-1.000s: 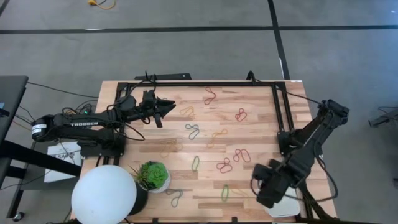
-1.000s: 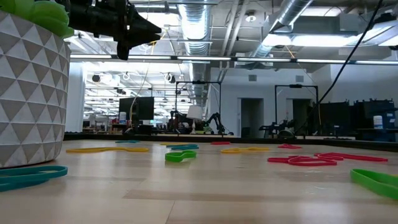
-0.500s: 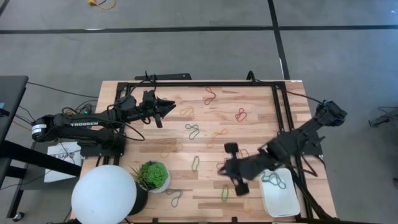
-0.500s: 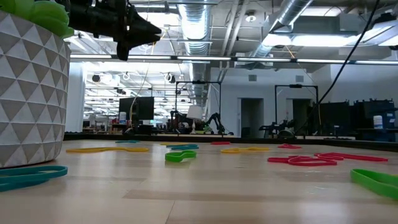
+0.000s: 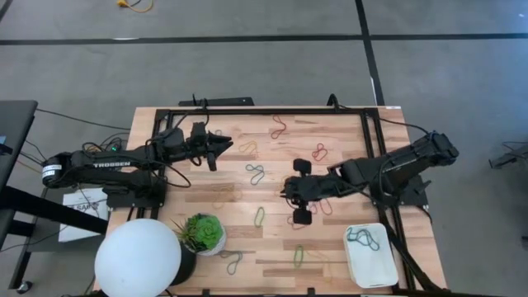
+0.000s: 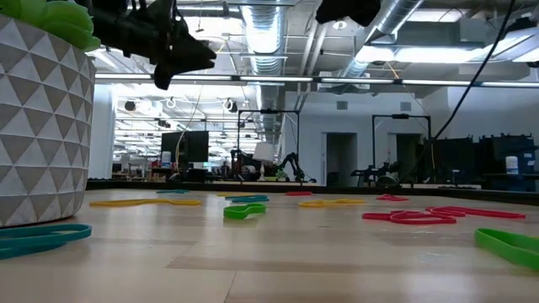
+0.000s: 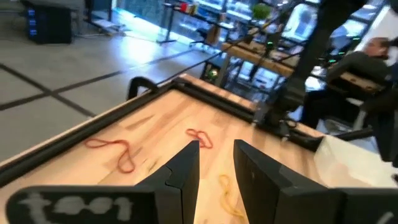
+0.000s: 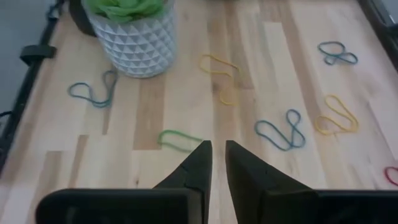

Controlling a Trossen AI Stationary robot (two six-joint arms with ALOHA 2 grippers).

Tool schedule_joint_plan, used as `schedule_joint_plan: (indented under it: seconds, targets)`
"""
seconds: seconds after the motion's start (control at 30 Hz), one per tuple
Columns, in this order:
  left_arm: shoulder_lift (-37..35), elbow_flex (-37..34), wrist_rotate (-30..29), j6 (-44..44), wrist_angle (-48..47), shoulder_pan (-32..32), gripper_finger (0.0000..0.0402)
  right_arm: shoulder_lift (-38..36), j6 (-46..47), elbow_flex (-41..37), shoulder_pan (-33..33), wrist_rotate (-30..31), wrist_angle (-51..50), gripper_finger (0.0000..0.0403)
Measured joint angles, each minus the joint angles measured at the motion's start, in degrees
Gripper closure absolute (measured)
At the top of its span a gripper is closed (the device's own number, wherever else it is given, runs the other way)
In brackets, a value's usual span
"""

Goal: Pick and place items into bin
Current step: Put the blue rubber band into the white bin

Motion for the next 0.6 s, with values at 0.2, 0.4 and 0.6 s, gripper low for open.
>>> schedule_joint_plan:
  seconds: [0.2, 0.4, 0.6]
  targets:
    - [0.00, -0.02, -7.56, -0.05, -0.57, 0.07, 0.0313, 0.00, -3.43, 0.00, -3.63, 0.22, 0.03, 0.0359]
    - [0.00, 0.23, -5.45, 0.00, -0.59, 3.45, 0.0313, 0.00, -4.89, 0.00, -7.02, 0.19, 0.03, 0.0359]
    - [4.00, 9.28, -4.16, -0.42, -12.82, 11.12, 0.0313, 0.00, -4.90, 0.00, -9.60, 0.15, -0.17, 0.0360]
